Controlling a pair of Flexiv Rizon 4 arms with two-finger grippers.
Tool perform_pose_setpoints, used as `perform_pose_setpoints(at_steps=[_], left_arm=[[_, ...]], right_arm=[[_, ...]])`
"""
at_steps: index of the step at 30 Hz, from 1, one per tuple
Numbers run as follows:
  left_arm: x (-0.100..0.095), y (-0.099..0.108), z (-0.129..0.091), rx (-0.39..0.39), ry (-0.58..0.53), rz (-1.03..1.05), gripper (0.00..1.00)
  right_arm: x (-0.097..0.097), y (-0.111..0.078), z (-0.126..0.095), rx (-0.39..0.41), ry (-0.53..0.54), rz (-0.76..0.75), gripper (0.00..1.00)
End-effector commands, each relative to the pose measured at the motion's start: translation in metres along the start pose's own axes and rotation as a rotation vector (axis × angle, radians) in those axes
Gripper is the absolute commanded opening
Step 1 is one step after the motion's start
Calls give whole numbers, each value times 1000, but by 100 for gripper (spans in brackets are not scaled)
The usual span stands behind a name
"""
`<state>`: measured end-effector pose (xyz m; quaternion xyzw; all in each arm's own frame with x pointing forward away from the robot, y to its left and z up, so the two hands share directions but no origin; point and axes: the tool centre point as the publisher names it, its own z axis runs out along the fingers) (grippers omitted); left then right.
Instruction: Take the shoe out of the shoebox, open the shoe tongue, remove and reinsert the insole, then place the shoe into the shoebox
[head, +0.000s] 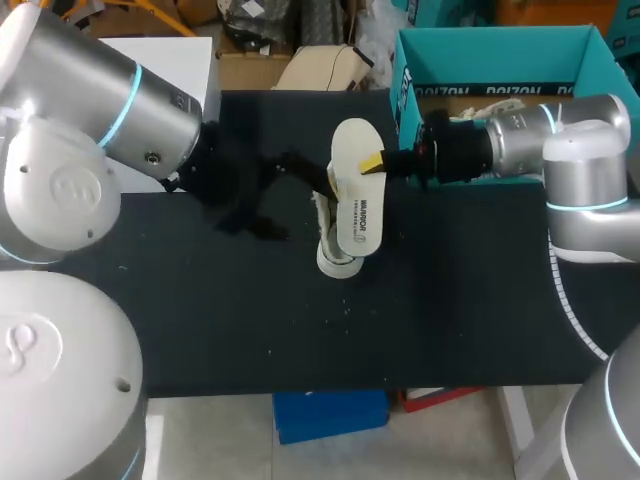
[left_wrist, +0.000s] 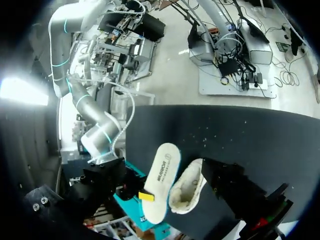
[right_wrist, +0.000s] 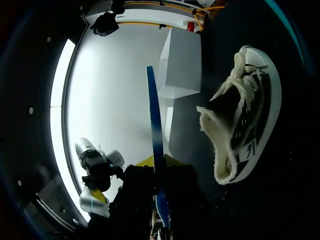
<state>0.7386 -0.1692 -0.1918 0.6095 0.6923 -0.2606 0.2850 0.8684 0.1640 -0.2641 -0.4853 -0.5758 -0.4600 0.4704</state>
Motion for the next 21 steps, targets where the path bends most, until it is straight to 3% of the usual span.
perform_pose_setpoints(at_steps=[1,9,16,21], left_arm=[[-4,-4,1,-114,612,-33,100],[-20,11,10,-155,680,110,100],[-26,20,21,-117,741,131,100],[-29,25,25,-90,727,154,100]], right_arm=[[-1,1,1,1,1,0,0],[-1,1,1,1,1,0,0],[-1,1,1,1,1,0,0],[-1,1,1,1,1,0,0]])
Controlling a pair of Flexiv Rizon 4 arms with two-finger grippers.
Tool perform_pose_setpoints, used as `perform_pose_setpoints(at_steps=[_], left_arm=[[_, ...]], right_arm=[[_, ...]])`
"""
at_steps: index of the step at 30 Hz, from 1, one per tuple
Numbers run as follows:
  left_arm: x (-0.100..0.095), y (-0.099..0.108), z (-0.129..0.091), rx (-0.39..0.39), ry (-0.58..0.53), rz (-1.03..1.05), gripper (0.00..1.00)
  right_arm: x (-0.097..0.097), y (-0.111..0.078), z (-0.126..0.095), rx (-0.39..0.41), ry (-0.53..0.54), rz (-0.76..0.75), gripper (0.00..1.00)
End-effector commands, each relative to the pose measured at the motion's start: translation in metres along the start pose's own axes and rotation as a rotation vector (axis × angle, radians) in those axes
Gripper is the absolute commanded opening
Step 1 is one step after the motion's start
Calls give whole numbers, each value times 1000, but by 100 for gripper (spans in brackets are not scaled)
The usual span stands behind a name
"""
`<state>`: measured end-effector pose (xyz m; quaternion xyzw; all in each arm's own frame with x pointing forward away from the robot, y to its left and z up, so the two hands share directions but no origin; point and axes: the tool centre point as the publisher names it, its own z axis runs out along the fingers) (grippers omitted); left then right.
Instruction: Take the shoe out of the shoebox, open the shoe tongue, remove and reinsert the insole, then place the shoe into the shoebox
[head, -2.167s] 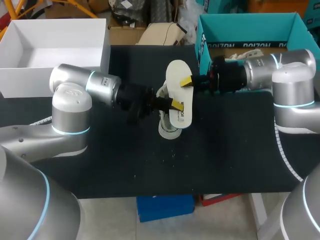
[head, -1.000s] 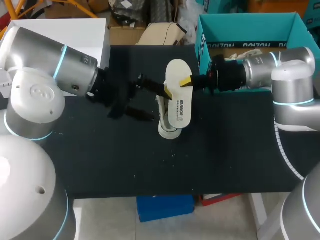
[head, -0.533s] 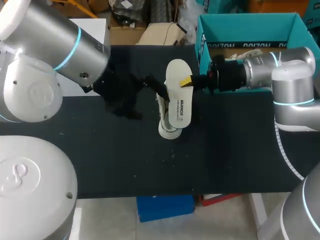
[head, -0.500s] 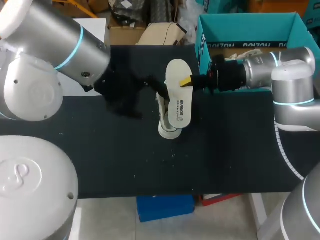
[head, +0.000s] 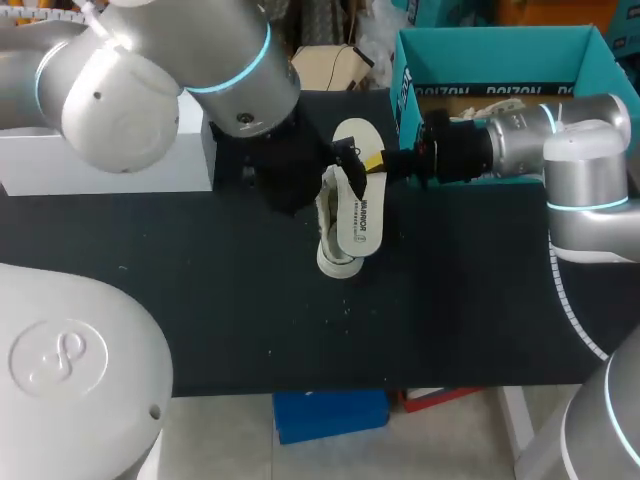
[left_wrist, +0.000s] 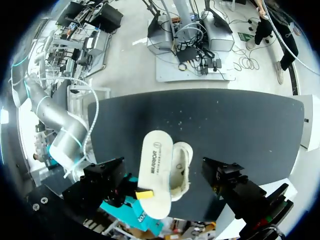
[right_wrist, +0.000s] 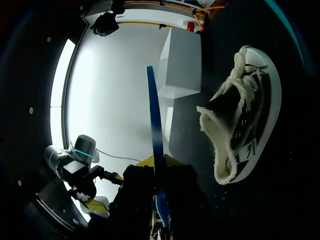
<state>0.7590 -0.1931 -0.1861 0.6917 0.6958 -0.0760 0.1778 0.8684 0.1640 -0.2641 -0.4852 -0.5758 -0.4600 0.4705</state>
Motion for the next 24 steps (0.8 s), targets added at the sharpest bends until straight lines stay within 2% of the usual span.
perform_pose_setpoints(at_steps=[1,9,15,24], left_arm=[[-10,9,9,8,309,14,100],[-21,7,18,-1,290,114,100],[-21,10,22,2,280,117,100],[-20,29,28,-7,250,126,100]], right_arm=[[-1,1,1,1,1,0,0],[-1,1,1,1,1,0,0],[-1,1,1,1,1,0,0],[-1,1,1,1,1,0,0]])
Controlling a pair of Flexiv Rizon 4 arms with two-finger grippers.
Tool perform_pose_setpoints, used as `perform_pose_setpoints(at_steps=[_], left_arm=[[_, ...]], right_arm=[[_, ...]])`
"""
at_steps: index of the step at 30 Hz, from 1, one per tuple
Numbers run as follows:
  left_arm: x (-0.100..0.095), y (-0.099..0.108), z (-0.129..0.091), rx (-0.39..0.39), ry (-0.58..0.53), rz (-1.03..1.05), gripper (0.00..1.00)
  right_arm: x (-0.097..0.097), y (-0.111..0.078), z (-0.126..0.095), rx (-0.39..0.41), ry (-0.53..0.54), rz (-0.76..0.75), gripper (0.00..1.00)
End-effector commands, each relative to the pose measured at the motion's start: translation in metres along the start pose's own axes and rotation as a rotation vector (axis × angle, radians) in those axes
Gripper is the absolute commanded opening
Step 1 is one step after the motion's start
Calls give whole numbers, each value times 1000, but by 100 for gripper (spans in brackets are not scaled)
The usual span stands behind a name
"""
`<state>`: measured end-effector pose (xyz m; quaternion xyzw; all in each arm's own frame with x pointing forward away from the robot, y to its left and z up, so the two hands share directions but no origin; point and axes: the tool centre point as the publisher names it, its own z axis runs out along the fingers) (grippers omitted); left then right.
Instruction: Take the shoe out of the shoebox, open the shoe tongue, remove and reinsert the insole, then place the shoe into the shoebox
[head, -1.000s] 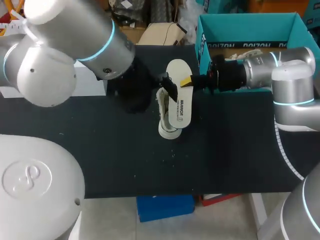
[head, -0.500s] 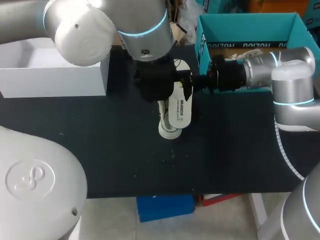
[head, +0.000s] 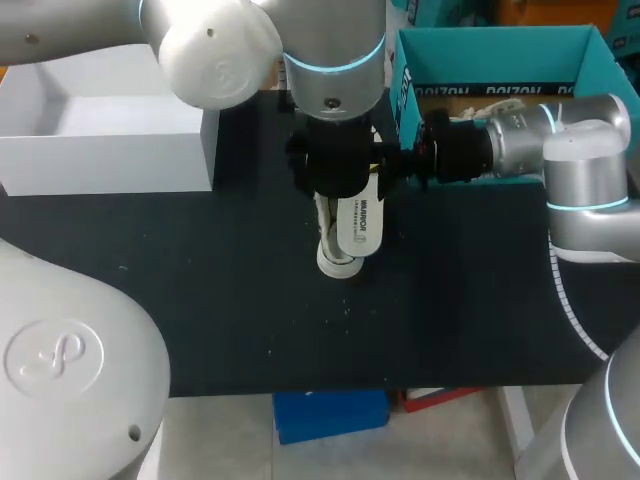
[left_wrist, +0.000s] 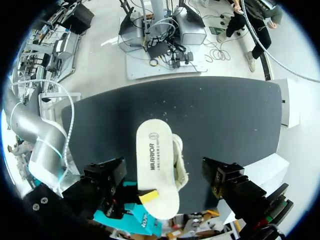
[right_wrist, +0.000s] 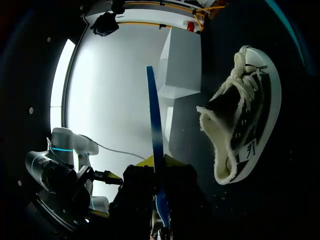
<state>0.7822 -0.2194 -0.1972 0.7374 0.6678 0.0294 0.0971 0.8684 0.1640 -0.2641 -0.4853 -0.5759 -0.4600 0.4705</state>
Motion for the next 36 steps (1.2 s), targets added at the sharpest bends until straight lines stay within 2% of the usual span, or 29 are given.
perform_pose_setpoints(at_steps=[1,21,36], left_arm=[[0,13,7,18,-25,1,100],[12,99,16,-6,-37,25,100],[18,170,14,-40,-55,32,100]], right_arm=[[-1,1,1,1,1,0,0],[-1,1,1,1,1,0,0],[-1,1,1,1,1,0,0]])
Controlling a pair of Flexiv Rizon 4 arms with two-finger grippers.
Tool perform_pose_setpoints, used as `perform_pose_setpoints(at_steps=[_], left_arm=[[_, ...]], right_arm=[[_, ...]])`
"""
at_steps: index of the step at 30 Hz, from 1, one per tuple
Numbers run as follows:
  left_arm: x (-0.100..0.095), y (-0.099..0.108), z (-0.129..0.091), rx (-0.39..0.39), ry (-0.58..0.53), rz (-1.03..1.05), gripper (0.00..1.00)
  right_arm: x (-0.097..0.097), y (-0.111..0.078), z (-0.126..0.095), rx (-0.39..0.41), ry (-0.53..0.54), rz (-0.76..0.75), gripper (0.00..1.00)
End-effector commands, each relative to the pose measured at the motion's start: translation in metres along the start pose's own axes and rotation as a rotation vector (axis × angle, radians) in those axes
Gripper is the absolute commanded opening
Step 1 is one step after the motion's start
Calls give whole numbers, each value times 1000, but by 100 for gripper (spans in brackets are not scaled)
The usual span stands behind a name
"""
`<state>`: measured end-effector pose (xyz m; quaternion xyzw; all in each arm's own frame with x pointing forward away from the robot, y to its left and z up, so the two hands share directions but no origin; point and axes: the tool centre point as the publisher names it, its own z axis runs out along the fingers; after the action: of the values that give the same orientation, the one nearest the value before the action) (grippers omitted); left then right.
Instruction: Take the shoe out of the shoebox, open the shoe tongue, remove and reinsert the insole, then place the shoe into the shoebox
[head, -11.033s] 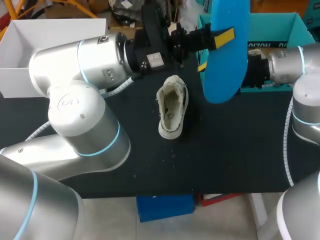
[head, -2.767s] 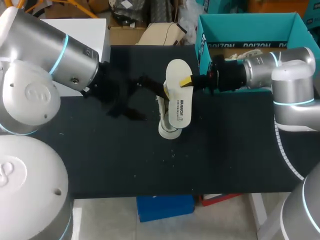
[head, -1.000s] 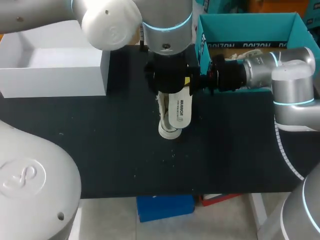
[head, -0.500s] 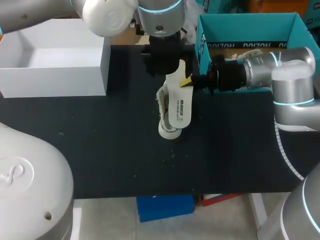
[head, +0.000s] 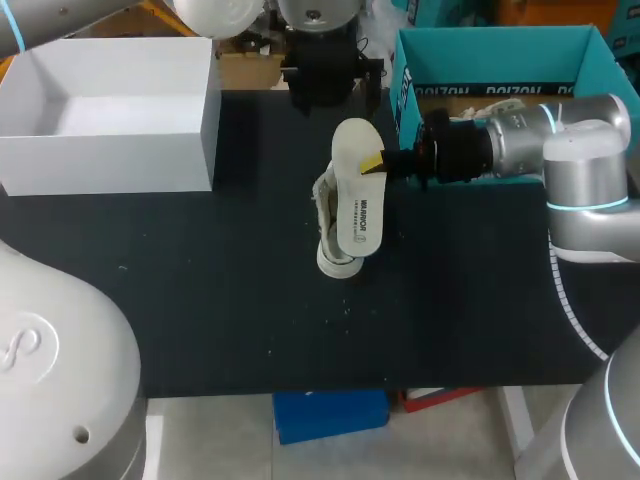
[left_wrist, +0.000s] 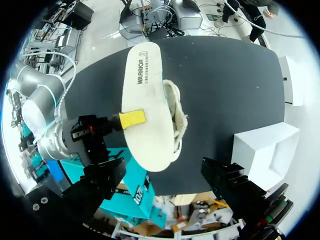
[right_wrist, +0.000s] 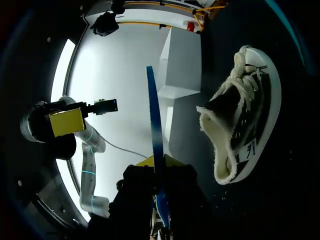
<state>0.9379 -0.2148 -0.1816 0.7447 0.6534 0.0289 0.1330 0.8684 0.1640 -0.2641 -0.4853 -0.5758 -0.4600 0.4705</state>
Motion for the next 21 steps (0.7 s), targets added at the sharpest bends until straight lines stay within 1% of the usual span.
perform_pose_setpoints(at_steps=[1,7,10,15,17,21], left_arm=[[-1,18,5,7,-1,3,100],[0,34,7,3,-4,5,100],[-1,33,4,3,-14,1,100],[-8,19,2,12,-12,0,100],[-12,9,0,25,-13,1,100],[-19,-15,-5,27,-3,-5,100]], right_arm=[[-1,1,1,1,1,0,0],[-1,1,1,1,1,0,0],[-1,1,1,1,1,0,0],[-1,1,1,1,1,0,0],[-1,1,1,1,1,0,0],[-1,1,1,1,1,0,0]])
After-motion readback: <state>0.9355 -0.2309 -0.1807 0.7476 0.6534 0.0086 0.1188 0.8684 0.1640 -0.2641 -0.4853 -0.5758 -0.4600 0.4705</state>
